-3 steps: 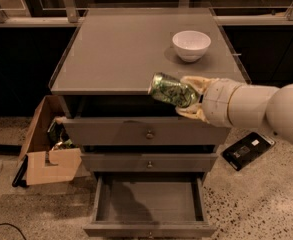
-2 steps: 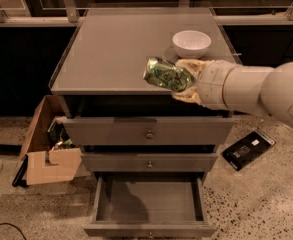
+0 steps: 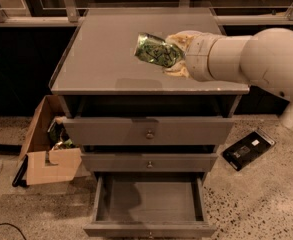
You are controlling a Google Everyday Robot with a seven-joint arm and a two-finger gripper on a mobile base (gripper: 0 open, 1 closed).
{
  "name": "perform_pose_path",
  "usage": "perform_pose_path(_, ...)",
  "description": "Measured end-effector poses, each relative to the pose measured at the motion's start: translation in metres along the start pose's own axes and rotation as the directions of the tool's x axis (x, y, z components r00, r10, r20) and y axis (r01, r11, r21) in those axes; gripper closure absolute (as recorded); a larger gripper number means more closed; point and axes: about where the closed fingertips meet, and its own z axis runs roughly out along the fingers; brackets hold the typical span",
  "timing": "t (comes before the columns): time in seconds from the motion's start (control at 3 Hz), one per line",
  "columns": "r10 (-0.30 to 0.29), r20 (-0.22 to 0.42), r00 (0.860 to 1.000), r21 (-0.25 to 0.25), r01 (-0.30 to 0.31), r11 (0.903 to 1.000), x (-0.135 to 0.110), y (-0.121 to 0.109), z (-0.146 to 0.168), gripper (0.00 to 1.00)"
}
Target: Pick green can from bottom drawer and place on counter
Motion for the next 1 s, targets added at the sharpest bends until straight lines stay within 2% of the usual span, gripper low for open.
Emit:
perform_pose_path(0.33,-0.011,0.028,1.000,-0.036,0.012,0.9993,-0.013,-0.002,0.037,1.00)
perform_pose_path(1.0,-0.029,0.053,0.998,-0.097,0.034,0.9947,-0.030,0.010,0.081,1.00)
